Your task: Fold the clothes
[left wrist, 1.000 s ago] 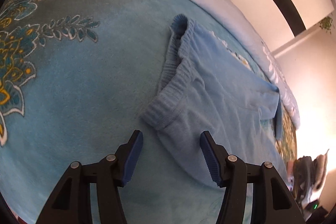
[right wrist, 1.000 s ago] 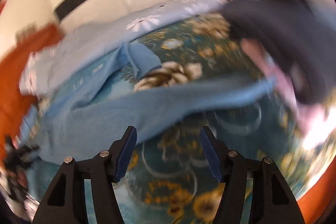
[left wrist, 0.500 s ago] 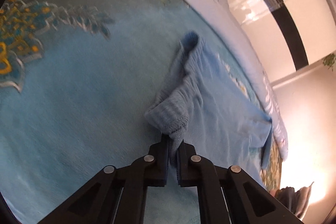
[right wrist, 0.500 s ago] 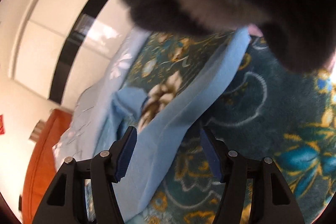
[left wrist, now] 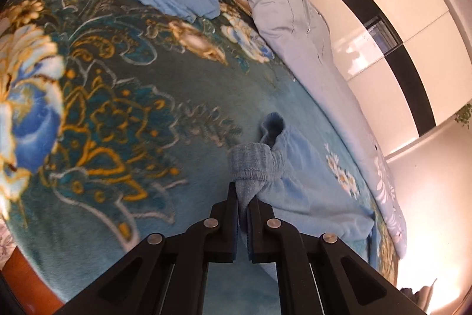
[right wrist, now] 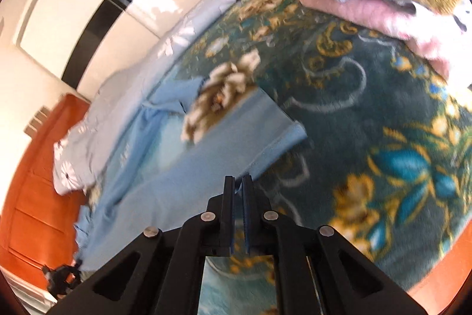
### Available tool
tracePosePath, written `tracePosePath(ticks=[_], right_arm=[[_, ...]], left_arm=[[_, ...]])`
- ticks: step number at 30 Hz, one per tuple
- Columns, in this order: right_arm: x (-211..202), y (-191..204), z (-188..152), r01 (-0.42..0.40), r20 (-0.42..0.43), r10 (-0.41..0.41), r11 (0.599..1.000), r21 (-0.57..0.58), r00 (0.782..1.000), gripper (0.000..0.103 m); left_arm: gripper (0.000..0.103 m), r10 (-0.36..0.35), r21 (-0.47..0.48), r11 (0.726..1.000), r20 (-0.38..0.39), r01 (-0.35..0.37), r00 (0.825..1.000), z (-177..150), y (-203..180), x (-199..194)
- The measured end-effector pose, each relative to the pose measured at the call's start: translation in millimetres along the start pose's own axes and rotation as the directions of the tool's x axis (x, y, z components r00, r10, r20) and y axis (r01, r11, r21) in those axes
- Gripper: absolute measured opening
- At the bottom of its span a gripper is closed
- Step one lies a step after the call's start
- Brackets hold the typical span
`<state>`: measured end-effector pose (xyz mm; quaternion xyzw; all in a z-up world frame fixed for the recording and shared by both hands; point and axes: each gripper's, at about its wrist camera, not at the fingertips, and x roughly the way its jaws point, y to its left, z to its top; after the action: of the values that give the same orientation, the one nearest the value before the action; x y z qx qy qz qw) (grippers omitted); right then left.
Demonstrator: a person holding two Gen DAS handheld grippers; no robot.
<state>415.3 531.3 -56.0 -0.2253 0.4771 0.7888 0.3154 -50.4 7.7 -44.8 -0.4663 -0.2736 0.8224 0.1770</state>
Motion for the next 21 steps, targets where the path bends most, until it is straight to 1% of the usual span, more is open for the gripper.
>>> tracePosePath(ticks=[2, 4, 6, 7, 8, 9, 10, 12, 13, 15, 17, 19, 21], right_arm=[[-1, -4, -7, 0.030, -0.017, -0.030, 0.999, -0.009, 0.999, 0.001], [-7, -12, -10, 0.056, -0.015, -0.056, 0.998, -0.007, 0.998, 0.001], [-14, -19, -11, 0.079, -0.011, -0.079, 0.997, -0.006, 0.997, 0.001], [-18, -19, -10, 0.096, 0.000, -0.096, 0.995, -0.015, 0.995, 0.001], [-21, -19, -9, 0.112, 0.010, -0.112, 0.993, -0.024, 0.994, 0.001], [-25, -18, -8, 0.124, 0.021, -0.123, 0.992, -0.035, 0.992, 0.001], [-28, -13, -5, 0.113, 0.033, -0.111, 0.992, -0.059, 0.993, 0.001], [-29, -1, -2, 0.087, 0.045, -0.082, 0.990, -0.107, 0.996, 0.002], [-26, 9, 2, 0.072, 0.047, -0.066, 0.986, -0.150, 0.997, 0.002], [-18, 25, 5, 0.057, 0.043, -0.049, 0.973, -0.224, 0.998, 0.002], [7, 46, 15, 0.032, 0.018, -0.028, 0.957, -0.290, 0.999, 0.003], [32, 65, 27, 0.008, -0.015, -0.014, 0.939, -0.343, 1.000, 0.015], [62, 88, 44, -0.004, -0.045, -0.017, 0.905, -0.425, 0.999, 0.044]], left_arm=[[0.005, 0.005, 0.005, 1.000, -0.020, -0.005, 1.000, -7, 5, 6], [0.008, 0.005, -0.008, 1.000, -0.033, -0.006, 0.999, -10, 10, 15], [0.009, -0.002, -0.012, 1.000, -0.044, 0.001, 0.999, -13, 16, 12], [0.011, 0.004, 0.000, 1.000, -0.044, -0.004, 0.999, -13, 17, 11], [0.017, 0.019, 0.019, 1.000, -0.040, -0.018, 0.999, -12, 15, 10], [0.031, 0.039, 0.040, 0.998, -0.033, -0.038, 0.999, -12, 13, 9], [0.044, 0.064, 0.060, 0.996, -0.021, -0.063, 0.998, -10, 11, 8], [0.052, 0.088, 0.087, 0.992, 0.005, -0.089, 0.996, -8, 10, 1], [0.055, 0.096, 0.093, 0.991, 0.014, -0.097, 0.995, -8, 9, -2], [0.059, 0.129, 0.112, 0.985, 0.048, -0.133, 0.991, -9, 4, -10], [0.060, 0.166, 0.136, 0.974, 0.107, -0.179, 0.980, -9, -1, -23], [0.066, 0.180, 0.132, 0.971, 0.143, -0.199, 0.973, -9, -1, -32], [0.071, 0.184, 0.119, 0.971, 0.170, -0.206, 0.968, -9, 2, -40]])
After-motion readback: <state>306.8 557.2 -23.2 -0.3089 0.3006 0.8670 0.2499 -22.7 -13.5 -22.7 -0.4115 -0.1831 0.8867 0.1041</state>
